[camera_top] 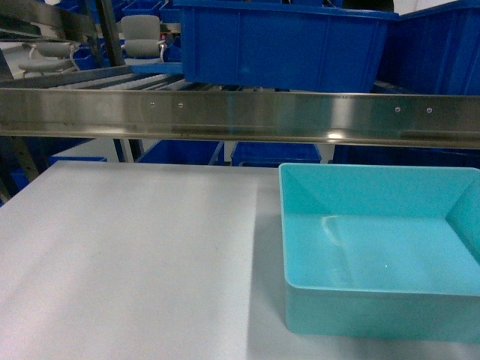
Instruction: Organize blue bins on left shelf correctly
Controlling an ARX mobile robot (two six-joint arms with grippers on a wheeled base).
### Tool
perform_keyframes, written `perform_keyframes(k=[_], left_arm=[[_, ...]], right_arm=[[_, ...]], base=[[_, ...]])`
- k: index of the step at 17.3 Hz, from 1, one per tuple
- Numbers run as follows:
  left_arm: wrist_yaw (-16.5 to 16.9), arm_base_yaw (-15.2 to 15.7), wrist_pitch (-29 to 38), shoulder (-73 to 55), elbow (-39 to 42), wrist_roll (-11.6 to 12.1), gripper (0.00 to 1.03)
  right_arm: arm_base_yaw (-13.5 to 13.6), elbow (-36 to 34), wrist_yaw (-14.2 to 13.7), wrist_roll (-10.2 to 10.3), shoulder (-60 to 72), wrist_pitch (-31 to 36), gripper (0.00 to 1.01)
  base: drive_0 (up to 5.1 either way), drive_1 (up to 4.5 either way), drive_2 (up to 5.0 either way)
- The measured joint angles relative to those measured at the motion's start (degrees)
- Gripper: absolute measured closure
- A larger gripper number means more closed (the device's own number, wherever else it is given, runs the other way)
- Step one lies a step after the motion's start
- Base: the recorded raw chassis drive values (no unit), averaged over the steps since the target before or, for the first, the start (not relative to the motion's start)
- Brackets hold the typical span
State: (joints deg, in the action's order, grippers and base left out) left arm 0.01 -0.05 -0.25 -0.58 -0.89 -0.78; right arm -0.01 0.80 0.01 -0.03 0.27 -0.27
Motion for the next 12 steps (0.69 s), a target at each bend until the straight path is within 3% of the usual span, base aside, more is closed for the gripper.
perform_keyframes(k=[12], left_arm=[[0.0, 0.0, 0.0, 0.0, 0.0, 0.0, 0.05]], right_arm=[[0.0, 0.0, 0.0, 0.0, 0.0, 0.0, 0.03]], base=[[0.0, 0.0, 0.0]])
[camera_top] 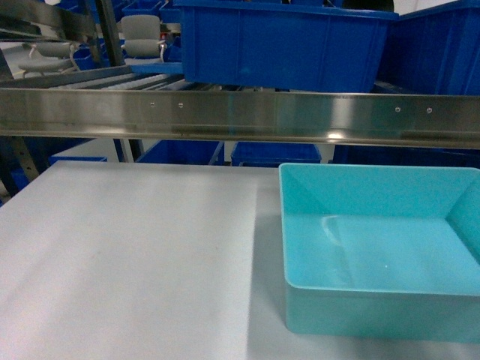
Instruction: Organize blue bins on left shelf correctly
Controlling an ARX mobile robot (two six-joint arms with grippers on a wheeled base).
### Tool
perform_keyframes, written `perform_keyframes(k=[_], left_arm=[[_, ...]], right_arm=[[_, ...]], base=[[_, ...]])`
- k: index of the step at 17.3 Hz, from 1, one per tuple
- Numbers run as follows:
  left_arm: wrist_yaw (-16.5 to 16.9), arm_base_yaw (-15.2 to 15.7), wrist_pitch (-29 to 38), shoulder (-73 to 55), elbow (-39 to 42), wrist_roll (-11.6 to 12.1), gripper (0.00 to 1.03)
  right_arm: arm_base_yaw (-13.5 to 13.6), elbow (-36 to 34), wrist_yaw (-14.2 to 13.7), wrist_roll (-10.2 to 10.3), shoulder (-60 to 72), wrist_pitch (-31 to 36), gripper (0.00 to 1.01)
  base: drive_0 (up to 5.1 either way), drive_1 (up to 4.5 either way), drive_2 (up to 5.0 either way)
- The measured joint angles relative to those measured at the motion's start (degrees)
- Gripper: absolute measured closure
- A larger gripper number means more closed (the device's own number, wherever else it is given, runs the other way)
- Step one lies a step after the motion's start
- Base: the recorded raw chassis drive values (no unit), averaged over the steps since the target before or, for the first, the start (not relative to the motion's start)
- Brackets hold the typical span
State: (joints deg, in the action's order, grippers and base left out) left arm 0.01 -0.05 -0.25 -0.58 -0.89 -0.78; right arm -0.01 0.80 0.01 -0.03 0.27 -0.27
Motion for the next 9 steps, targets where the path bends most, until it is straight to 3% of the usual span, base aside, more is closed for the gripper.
perform_keyframes(k=[9], left_arm=[[0.0, 0.0, 0.0, 0.0, 0.0, 0.0, 0.05]], right_arm=[[0.0, 0.0, 0.0, 0.0, 0.0, 0.0, 0.03]], base=[[0.0, 0.0, 0.0]])
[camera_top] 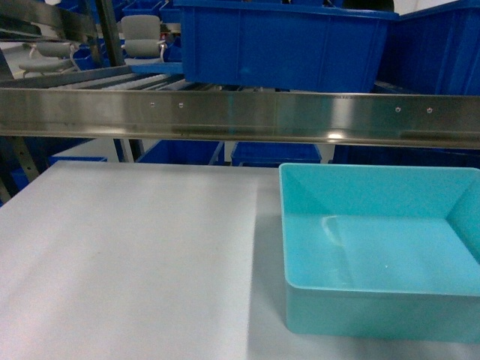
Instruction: Organize blue bins on left shelf correctly
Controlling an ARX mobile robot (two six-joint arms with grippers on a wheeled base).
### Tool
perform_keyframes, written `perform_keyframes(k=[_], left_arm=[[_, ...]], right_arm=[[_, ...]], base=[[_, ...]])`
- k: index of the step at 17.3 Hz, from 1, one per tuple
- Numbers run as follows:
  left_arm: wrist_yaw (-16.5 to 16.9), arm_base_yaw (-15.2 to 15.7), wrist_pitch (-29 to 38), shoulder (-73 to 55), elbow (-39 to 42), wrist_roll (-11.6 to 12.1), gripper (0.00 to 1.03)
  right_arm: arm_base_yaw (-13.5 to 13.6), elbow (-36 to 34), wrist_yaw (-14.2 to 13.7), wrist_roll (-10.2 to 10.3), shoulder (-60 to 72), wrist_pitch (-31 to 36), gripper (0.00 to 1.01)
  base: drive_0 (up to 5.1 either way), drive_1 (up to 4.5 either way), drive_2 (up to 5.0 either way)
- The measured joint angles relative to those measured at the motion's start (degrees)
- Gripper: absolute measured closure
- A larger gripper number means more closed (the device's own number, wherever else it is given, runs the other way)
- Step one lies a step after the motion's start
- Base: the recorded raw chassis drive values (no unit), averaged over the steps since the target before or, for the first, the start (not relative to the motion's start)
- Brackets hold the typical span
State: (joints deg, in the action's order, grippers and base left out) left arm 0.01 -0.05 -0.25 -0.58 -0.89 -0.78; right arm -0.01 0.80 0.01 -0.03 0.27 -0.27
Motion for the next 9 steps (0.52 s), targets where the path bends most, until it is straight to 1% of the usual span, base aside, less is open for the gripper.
perform_keyframes(k=[5, 8, 9], left_arm=[[-0.07, 0.0, -0.02, 0.0, 0.0, 0.0, 0.05], [-0.04, 0.0, 0.07, 0.0, 0.0, 0.0, 0.05], [-0.04, 0.0, -0.04, -0.02, 0.0, 0.0, 0.05]], right_arm=[[0.0, 0.0, 0.02, 0.0, 0.0, 0.02, 0.03], [0.0, 0.0, 0.02, 0.0, 0.0, 0.04, 0.03], [0.0, 0.0, 0.02, 0.0, 0.0, 0.0, 0.03]], base=[[4.4, -2.3, -2.3], [4.8, -3.43, -1.2], [0.0, 0.0, 0.0]])
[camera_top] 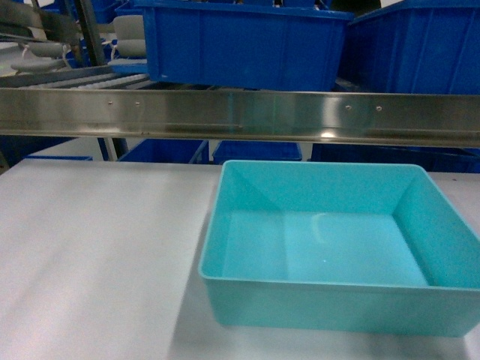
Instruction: Organize blue bins on left shelf correctly
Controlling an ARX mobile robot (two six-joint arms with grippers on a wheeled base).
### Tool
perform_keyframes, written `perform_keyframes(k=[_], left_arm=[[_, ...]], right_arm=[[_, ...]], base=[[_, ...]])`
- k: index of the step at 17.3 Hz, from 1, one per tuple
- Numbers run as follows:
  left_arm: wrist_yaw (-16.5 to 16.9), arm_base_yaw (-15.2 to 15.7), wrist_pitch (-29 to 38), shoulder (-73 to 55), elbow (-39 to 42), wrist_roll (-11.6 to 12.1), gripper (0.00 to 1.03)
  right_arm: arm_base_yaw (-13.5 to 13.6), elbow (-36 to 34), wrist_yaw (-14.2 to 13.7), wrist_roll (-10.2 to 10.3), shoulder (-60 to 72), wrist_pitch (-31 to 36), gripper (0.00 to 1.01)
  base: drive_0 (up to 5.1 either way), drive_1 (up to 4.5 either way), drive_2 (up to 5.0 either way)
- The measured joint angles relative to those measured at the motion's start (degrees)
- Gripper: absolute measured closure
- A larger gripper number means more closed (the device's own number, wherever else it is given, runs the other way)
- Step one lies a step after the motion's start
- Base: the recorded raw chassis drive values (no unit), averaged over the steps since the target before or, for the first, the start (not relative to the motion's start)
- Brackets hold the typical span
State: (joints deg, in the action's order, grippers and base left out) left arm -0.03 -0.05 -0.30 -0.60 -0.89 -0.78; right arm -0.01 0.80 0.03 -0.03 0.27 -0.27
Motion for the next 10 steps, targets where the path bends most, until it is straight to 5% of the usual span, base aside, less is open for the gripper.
perform_keyframes(k=[5, 8, 10], left_arm=[[0.02, -0.02, 0.28, -0.09, 0.0, 0.0, 0.05], [-0.07, -1.14, 22.03, -24.37, -4.33, 1.33, 0.05], [-2.62, -5.01, 29.92, -39.78, -11.1, 2.36, 0.05]], right_arm=[[0.0, 0.0, -0.02, 0.02, 0.04, 0.11, 0.03], [4.44, 0.83, -3.82, 0.44, 15.1, 15.61, 0.03], [7.63, 6.36, -5.95, 0.42, 31.5, 28.57, 0.03]], base=[[0.0, 0.0, 0.0], [0.0, 0.0, 0.0], [0.0, 0.0, 0.0]])
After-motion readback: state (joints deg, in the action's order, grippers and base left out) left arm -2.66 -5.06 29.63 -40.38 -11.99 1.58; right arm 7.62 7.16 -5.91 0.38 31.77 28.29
